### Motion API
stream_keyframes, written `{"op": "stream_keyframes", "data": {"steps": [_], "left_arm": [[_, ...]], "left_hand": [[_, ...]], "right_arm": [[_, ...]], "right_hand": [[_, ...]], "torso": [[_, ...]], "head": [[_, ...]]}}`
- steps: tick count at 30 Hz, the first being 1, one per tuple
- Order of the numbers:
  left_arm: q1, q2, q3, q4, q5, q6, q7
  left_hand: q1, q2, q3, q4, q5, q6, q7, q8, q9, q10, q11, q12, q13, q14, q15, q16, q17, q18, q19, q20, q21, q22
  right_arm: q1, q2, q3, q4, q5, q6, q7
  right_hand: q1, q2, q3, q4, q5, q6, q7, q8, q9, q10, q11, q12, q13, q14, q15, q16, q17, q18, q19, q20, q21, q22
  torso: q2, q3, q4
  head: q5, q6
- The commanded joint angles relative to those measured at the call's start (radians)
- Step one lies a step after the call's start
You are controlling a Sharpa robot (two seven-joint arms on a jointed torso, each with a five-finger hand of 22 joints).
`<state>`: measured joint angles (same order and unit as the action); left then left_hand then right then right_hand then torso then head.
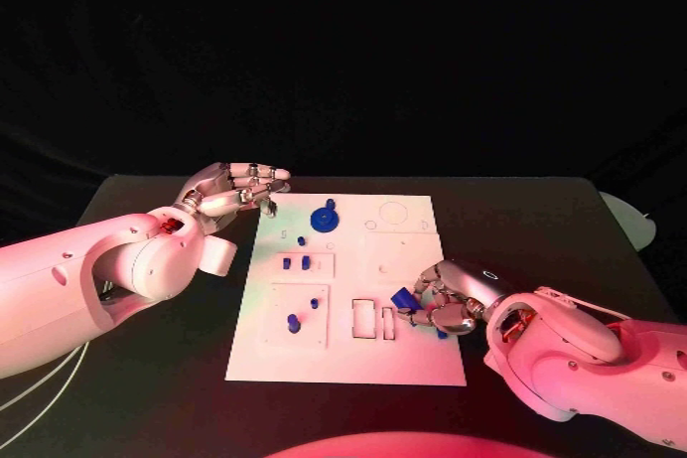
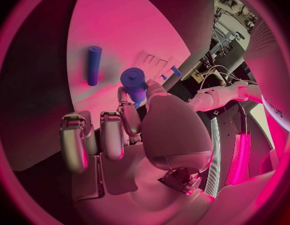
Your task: Assemble the parts on the task board
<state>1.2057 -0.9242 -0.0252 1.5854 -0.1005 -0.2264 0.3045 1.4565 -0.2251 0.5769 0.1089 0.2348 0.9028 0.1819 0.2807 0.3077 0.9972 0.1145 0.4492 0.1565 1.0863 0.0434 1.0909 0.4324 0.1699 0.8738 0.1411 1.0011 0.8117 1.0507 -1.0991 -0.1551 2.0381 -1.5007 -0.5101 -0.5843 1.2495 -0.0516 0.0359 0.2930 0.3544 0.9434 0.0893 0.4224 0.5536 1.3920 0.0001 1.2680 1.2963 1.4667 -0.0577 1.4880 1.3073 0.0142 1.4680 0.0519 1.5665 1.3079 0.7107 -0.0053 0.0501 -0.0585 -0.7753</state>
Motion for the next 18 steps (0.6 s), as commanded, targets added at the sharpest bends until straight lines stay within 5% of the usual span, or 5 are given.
{"op": "stream_keyframes", "data": {"steps": [1, 7, 18], "left_arm": [[0.001, 0.003, 0.001, 0.002, 0.005, 0.016, 0.005], [0.001, 0.004, 0.0, 0.002, 0.005, 0.017, 0.005], [0.001, 0.008, 0.0, 0.003, 0.005, 0.02, 0.004]], "left_hand": [[-0.009, 0.003, 0.005, 0.0, 0.005, 0.003, 0.002, -0.003, 0.001, -0.005, 0.0, 0.006, 0.001, 0.004, -0.003, -0.006, -0.001, 0.015, 0.0, -0.004, -0.006, -0.001], [-0.009, 0.003, 0.005, 0.0, 0.005, 0.003, 0.002, -0.003, 0.001, -0.005, 0.0, 0.006, 0.001, 0.004, -0.003, -0.006, -0.001, 0.015, 0.0, -0.004, -0.006, -0.001], [-0.009, 0.003, 0.005, 0.0, 0.005, 0.003, 0.002, -0.003, 0.001, -0.005, 0.0, 0.006, 0.001, 0.004, -0.003, -0.006, -0.001, 0.015, 0.0, -0.004, -0.006, -0.001]], "right_arm": [[0.003, 0.006, 0.0, 0.011, 0.025, -0.052, 0.004], [0.006, 0.027, 0.001, 0.011, 0.056, -0.046, 0.011], [0.002, 0.114, 0.001, -0.034, 0.12, 0.047, 0.02]], "right_hand": [[0.012, 0.002, 0.005, 0.0, 0.006, 0.022, -0.014, 0.005, 0.005, 0.008, -0.001, 0.003, 0.002, 0.067, -0.008, 0.004, 0.048, -0.014, 0.103, -0.007, 0.004, 0.263], [0.012, 0.003, 0.006, 0.0, 0.011, 0.024, -0.015, 0.005, 0.005, 0.009, -0.001, 0.002, 0.002, 0.067, -0.008, 0.004, 0.048, -0.014, 0.103, -0.008, 0.004, 0.263], [-0.043, 0.013, -0.011, 0.002, 0.002, 0.044, -0.019, 0.007, 0.003, 0.012, -0.004, -0.003, 0.001, 0.066, -0.011, 0.003, 0.046, -0.014, 0.103, -0.01, 0.004, 0.263]], "torso": [[0.002, 0.0003, 0.0007], [0.002, -0.0004, -0.0004], [0.002, -0.0009, 0.002]], "head": [[0.001, 0.001], [0.002, 0.0], [0.005, -0.003]]}}
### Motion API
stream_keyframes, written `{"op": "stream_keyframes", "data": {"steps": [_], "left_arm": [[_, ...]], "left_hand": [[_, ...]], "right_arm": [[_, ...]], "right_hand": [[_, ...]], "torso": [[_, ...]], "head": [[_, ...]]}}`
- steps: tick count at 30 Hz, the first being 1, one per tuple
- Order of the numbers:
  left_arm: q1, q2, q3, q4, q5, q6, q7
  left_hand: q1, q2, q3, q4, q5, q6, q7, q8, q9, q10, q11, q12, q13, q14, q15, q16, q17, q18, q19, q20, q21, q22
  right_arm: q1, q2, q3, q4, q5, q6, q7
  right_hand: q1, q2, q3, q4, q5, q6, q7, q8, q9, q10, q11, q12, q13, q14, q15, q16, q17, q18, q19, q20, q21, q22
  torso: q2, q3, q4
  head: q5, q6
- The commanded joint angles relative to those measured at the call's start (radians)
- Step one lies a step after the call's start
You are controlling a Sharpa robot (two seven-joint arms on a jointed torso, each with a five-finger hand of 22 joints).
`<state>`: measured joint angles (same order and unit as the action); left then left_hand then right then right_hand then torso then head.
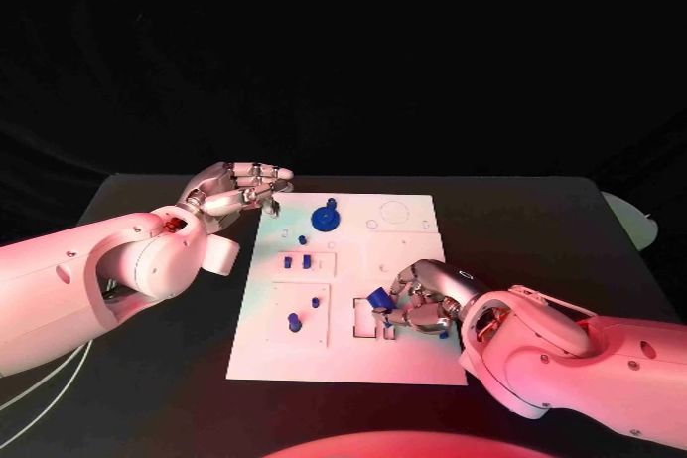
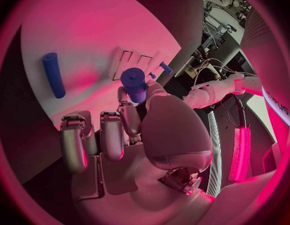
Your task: Assemble the parts on the task board
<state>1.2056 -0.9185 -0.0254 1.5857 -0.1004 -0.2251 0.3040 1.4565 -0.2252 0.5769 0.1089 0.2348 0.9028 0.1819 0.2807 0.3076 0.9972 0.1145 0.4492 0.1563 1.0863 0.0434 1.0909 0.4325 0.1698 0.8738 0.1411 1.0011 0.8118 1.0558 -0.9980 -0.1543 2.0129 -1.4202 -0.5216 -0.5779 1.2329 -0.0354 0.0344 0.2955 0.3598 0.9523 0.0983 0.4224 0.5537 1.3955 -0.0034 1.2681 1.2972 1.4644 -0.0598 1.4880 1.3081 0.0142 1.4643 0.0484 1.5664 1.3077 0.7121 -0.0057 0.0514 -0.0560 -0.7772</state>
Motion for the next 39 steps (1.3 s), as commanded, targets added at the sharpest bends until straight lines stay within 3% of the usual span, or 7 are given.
{"op": "stream_keyframes", "data": {"steps": [1, 21, 27, 29, 36, 39], "left_arm": [[0.001, 0.002, 0.001, 0.003, 0.005, 0.019, 0.004], [0.001, -0.001, 0.001, 0.005, 0.005, 0.021, 0.001], [0.001, -0.003, 0.001, 0.006, 0.005, 0.022, -0.001], [0.001, -0.003, 0.001, 0.006, 0.005, 0.022, -0.002], [0.001, -0.004, 0.001, 0.007, 0.005, 0.022, -0.002], [0.001, -0.005, 0.001, 0.007, 0.005, 0.022, -0.003]], "left_hand": [[-0.009, 0.003, 0.005, 0.0, 0.005, 0.003, 0.002, -0.003, 0.001, -0.005, 0.0, 0.006, 0.001, 0.004, -0.003, -0.006, -0.001, 0.015, 0.0, -0.004, -0.006, -0.001], [-0.009, 0.003, 0.005, 0.0, 0.005, 0.003, 0.002, -0.003, 0.001, -0.005, 0.0, 0.006, 0.001, 0.004, -0.003, -0.006, -0.001, 0.015, 0.0, -0.004, -0.006, -0.001], [-0.011, 0.004, 0.005, 0.0, 0.006, 0.003, 0.002, -0.003, 0.002, -0.007, 0.0, 0.007, 0.001, 0.004, -0.003, -0.007, -0.002, 0.015, 0.0, -0.004, -0.007, -0.001], [-0.011, 0.004, 0.005, 0.0, 0.006, 0.003, 0.002, -0.003, 0.002, -0.007, 0.0, 0.007, 0.001, 0.004, -0.003, -0.007, -0.002, 0.015, 0.0, -0.004, -0.007, -0.001], [-0.011, 0.004, 0.005, 0.0, 0.006, 0.003, 0.002, -0.003, 0.002, -0.007, 0.0, 0.007, 0.001, 0.004, -0.003, -0.007, -0.002, 0.015, 0.0, -0.004, -0.007, -0.001], [-0.011, 0.004, 0.005, 0.0, 0.006, 0.003, 0.002, -0.003, 0.002, -0.007, 0.0, 0.007, 0.001, 0.004, -0.003, -0.007, -0.002, 0.015, 0.0, -0.004, -0.007, -0.001]], "right_arm": [[-0.004, 0.019, 0.0, -0.013, 0.042, 0.064, 0.014], [-0.008, 0.072, 0.0, -0.059, 0.041, 0.083, 0.011], [-0.008, 0.078, 0.0, -0.064, 0.035, 0.082, 0.012], [-0.008, 0.079, 0.0, -0.066, 0.032, 0.08, 0.011], [-0.008, 0.079, 0.0, -0.071, 0.012, 0.059, 0.001], [-0.008, 0.079, 0.0, -0.07, 0.007, 0.055, 0.002]], "right_hand": [[-0.035, -0.001, -0.012, 0.0, -0.007, 0.038, -0.029, 0.008, 0.003, 0.009, -0.001, -0.003, 0.001, 0.069, -0.009, 0.003, 0.045, -0.014, 0.106, -0.007, 0.004, 0.263], [-0.111, 0.02, -0.051, 0.0, -0.053, 0.061, -0.042, 0.031, 0.014, 0.031, -0.013, 0.021, 0.028, 0.07, -0.019, 0.007, 0.052, -0.014, 0.106, -0.016, 0.004, 0.263], [-0.129, 0.022, -0.07, 0.0, -0.092, 0.061, -0.043, 0.037, 0.018, 0.033, -0.014, 0.021, 0.031, 0.07, -0.02, 0.007, 0.052, -0.014, 0.106, -0.017, 0.004, 0.263], [-0.146, 0.027, -0.092, 0.0, -0.136, 0.06, -0.043, 0.043, 0.023, 0.033, -0.014, 0.019, 0.033, 0.07, -0.02, 0.007, 0.051, -0.014, 0.106, -0.018, 0.004, 0.263], [-0.175, 0.033, -0.154, 0.0, -0.215, 0.052, -0.042, 0.053, 0.031, 0.028, -0.013, 0.006, 0.028, 0.068, -0.019, 0.004, 0.044, -0.014, 0.106, -0.017, 0.004, 0.263], [-0.182, 0.036, -0.172, 0.0, -0.229, 0.05, -0.042, 0.056, 0.032, 0.027, -0.012, 0.002, 0.027, 0.068, -0.019, 0.003, 0.042, -0.014, 0.106, -0.017, 0.004, 0.263]], "torso": [[0.001, -0.0004, 0.0], [0.001, -0.0004, -0.0007], [0.001, -0.0006, -0.0016], [0.0, -0.0004, -0.0017], [0.0, -0.0002, -0.0019], [0.0, 0.0, -0.0019]], "head": [[0.004, -0.002], [0.01, -0.005], [0.011, -0.006], [0.012, -0.006], [0.011, -0.005], [0.011, -0.004]]}}
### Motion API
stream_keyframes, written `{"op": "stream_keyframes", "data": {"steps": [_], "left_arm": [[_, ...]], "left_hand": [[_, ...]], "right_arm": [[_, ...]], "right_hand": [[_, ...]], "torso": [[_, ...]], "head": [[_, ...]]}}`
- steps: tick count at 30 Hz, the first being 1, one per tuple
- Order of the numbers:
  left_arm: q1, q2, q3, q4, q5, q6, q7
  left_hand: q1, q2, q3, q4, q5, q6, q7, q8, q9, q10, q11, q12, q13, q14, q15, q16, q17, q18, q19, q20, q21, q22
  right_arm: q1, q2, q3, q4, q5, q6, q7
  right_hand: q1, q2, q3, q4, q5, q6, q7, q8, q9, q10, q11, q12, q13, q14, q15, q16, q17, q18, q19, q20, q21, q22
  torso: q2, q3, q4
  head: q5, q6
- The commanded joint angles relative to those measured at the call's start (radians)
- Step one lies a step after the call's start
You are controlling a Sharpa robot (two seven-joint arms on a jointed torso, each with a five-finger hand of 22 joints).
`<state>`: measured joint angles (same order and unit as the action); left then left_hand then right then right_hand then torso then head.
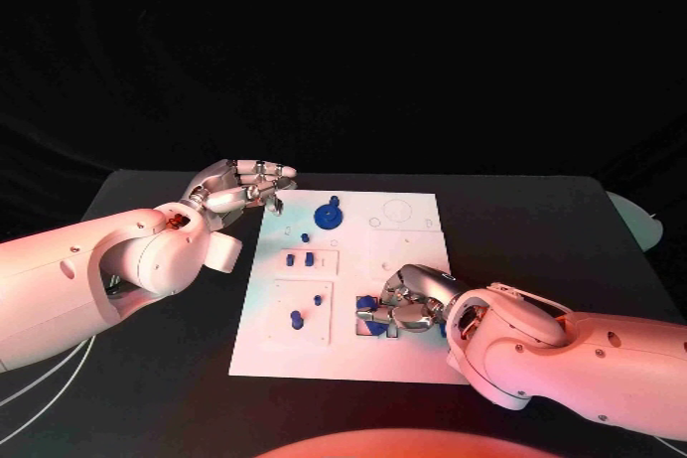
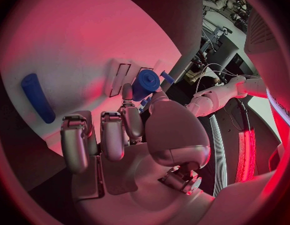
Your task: Assemble the parts on the task board
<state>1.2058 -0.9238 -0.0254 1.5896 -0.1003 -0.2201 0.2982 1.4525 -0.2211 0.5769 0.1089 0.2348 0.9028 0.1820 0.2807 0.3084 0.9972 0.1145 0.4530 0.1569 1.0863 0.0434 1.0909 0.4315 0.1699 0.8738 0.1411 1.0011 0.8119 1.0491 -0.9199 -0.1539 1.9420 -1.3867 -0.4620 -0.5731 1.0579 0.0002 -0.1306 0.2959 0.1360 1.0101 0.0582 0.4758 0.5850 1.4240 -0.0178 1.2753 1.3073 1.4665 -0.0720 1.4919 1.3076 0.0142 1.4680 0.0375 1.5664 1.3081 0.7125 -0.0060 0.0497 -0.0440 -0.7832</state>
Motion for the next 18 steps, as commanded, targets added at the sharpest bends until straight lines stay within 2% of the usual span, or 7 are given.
{"op": "stream_keyframes", "data": {"steps": [1, 18], "left_arm": [[0.001, 0.0, 0.001, 0.003, 0.005, 0.017, 0.003], [0.001, -0.003, 0.001, 0.004, 0.005, 0.017, 0.002]], "left_hand": [[-0.007, 0.0, 0.005, 0.0, 0.006, 0.003, 0.002, -0.003, 0.001, -0.007, 0.0, 0.003, 0.001, 0.004, -0.003, -0.007, -0.001, 0.015, 0.0, -0.004, -0.007, -0.002], [-0.008, 0.0, 0.006, 0.001, 0.006, 0.002, 0.002, -0.004, 0.001, -0.008, 0.0, 0.004, 0.001, 0.004, -0.003, -0.007, -0.001, 0.015, 0.001, -0.004, -0.008, -0.002]], "right_arm": [[-0.001, 0.0, 0.0, 0.002, -0.029, -0.005, -0.002], [-0.001, -0.032, 0.0, 0.042, -0.063, -0.007, 0.0]], "right_hand": [[-0.011, -0.001, -0.015, 0.0, -0.01, -0.008, -0.001, 0.004, 0.002, -0.001, 0.002, -0.005, 0.017, 0.066, -0.007, -0.001, 0.042, -0.014, 0.103, -0.006, 0.004, 0.263], [-0.037, 0.01, -0.045, 0.0, -0.009, -0.008, -0.002, 0.01, 0.005, 0.002, 0.002, -0.002, 0.022, 0.067, -0.007, 0.001, 0.047, -0.014, 0.103, -0.006, 0.004, 0.263]], "torso": [[0.0, 0.0004, -0.0003], [0.0, 0.0005, -0.0011]], "head": [[-0.001, 0.002], [-0.002, 0.002]]}}
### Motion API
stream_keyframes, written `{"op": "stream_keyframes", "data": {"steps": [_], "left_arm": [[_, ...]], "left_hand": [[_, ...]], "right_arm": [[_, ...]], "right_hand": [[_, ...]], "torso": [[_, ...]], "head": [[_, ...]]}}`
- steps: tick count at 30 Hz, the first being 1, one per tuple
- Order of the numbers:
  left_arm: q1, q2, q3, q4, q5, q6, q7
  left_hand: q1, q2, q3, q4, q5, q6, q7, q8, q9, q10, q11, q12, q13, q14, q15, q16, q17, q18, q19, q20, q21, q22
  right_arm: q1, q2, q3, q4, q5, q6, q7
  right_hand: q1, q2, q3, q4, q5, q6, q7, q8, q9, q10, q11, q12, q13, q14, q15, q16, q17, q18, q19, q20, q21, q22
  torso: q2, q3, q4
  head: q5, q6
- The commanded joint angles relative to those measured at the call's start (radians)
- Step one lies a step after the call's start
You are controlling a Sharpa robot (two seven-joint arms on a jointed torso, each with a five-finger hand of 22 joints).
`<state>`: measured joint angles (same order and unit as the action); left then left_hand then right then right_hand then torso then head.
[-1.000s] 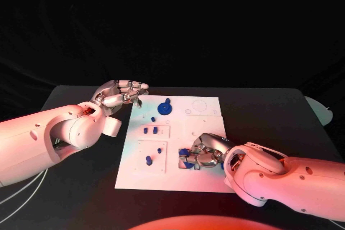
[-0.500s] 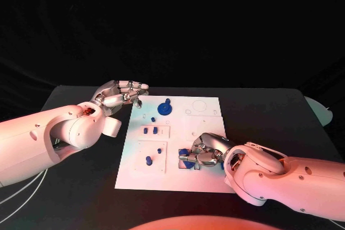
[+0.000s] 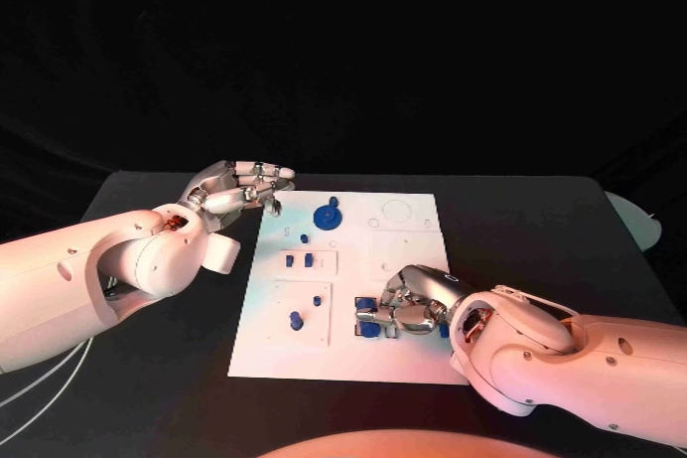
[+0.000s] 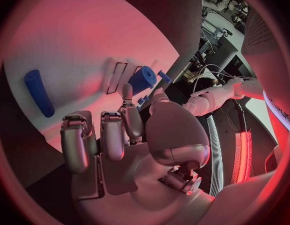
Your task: Assemble the parts on the task board
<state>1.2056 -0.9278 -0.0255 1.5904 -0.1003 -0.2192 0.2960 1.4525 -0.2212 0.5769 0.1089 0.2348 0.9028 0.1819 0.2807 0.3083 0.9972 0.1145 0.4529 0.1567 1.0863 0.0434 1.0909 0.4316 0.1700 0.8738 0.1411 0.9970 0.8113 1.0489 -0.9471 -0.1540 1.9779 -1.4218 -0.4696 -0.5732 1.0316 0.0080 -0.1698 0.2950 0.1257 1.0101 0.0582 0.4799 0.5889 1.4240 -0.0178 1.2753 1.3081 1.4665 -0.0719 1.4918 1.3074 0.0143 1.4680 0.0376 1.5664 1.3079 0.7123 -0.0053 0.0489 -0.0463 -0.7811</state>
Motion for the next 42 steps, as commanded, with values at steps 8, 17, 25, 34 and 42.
{"op": "stream_keyframes", "data": {"steps": [8, 17, 25, 34, 42], "left_arm": [[0.001, 0.0, 0.001, 0.003, 0.005, 0.016, 0.004], [0.001, -0.001, 0.001, 0.003, 0.005, 0.015, 0.003], [0.001, -0.001, 0.0, 0.002, 0.005, 0.014, 0.003], [0.001, 0.0, 0.0, 0.002, 0.005, 0.014, 0.003], [0.001, -0.001, 0.0, 0.002, 0.005, 0.014, 0.002]], "left_hand": [[-0.008, 0.0, 0.006, 0.001, 0.006, 0.002, 0.002, -0.004, 0.001, -0.008, 0.0, 0.004, 0.001, 0.004, -0.003, -0.007, -0.002, 0.015, 0.001, -0.004, -0.004, -0.001], [-0.008, 0.0, 0.006, 0.001, 0.006, 0.002, 0.002, -0.004, 0.001, -0.008, 0.0, 0.004, 0.001, 0.004, -0.003, -0.007, -0.002, 0.015, 0.001, -0.004, -0.004, -0.001], [-0.008, 0.0, 0.006, 0.001, 0.006, 0.002, 0.002, -0.004, 0.001, -0.008, 0.0, 0.004, 0.001, 0.004, -0.003, -0.007, -0.002, 0.015, 0.001, -0.004, -0.004, -0.001], [-0.008, 0.0, 0.006, 0.001, 0.006, 0.002, 0.002, -0.004, 0.001, -0.008, 0.0, 0.004, 0.001, 0.004, -0.003, -0.007, -0.002, 0.015, 0.001, -0.004, -0.004, -0.001], [-0.008, 0.0, 0.006, 0.001, 0.006, 0.002, 0.002, -0.004, 0.001, -0.008, 0.0, 0.004, 0.001, 0.004, -0.003, -0.007, -0.002, 0.015, 0.001, -0.004, -0.004, -0.001]], "right_arm": [[-0.001, -0.017, 0.0, 0.017, -0.031, 0.015, 0.006], [-0.002, -0.045, 0.0, 0.041, -0.031, 0.034, 0.022], [-0.001, -0.068, 0.0, 0.054, -0.026, 0.051, 0.03], [-0.001, -0.063, 0.0, 0.047, -0.016, 0.066, 0.033], [-0.001, -0.038, 0.0, 0.018, -0.019, 0.062, 0.028]], "right_hand": [[0.006, 0.017, -0.017, -0.002, 0.032, -0.008, -0.004, 0.01, 0.003, 0.006, 0.0, 0.002, 0.026, 0.068, -0.008, 0.003, 0.052, -0.014, 0.103, -0.007, 0.004, 0.263], [0.101, 0.034, -0.034, -0.003, 0.069, -0.01, -0.006, 0.014, 0.004, 0.012, -0.002, 0.007, 0.036, 0.069, -0.01, 0.006, 0.058, -0.014, 0.103, -0.009, 0.004, 0.263], [0.123, 0.036, -0.043, -0.003, 0.081, -0.01, -0.007, 0.014, 0.003, 0.014, -0.003, 0.009, 0.039, 0.07, -0.01, 0.007, 0.063, -0.014, 0.103, -0.009, 0.004, 0.263], [0.191, 0.042, -0.059, -0.004, 0.106, -0.012, -0.007, 0.011, -0.001, 0.014, -0.003, 0.007, 0.041, 0.07, -0.011, 0.008, 0.064, -0.014, 0.103, -0.01, 0.004, 0.263], [0.208, 0.06, -0.063, -0.002, 0.121, -0.011, -0.007, 0.01, -0.004, 0.016, -0.003, 0.01, 0.045, 0.07, -0.011, 0.008, 0.065, -0.014, 0.103, -0.01, 0.004, 0.263]], "torso": [[0.0, 0.0001, 0.0009], [-0.001, -0.0008, -0.0007], [-0.002, -0.001, -0.0006], [0.0, -0.0006, 0.0015], [0.0, -0.0004, 0.0018]], "head": [[-0.001, -0.001], [0.003, -0.002], [0.003, -0.001], [0.002, -0.002], [0.003, -0.003]]}}
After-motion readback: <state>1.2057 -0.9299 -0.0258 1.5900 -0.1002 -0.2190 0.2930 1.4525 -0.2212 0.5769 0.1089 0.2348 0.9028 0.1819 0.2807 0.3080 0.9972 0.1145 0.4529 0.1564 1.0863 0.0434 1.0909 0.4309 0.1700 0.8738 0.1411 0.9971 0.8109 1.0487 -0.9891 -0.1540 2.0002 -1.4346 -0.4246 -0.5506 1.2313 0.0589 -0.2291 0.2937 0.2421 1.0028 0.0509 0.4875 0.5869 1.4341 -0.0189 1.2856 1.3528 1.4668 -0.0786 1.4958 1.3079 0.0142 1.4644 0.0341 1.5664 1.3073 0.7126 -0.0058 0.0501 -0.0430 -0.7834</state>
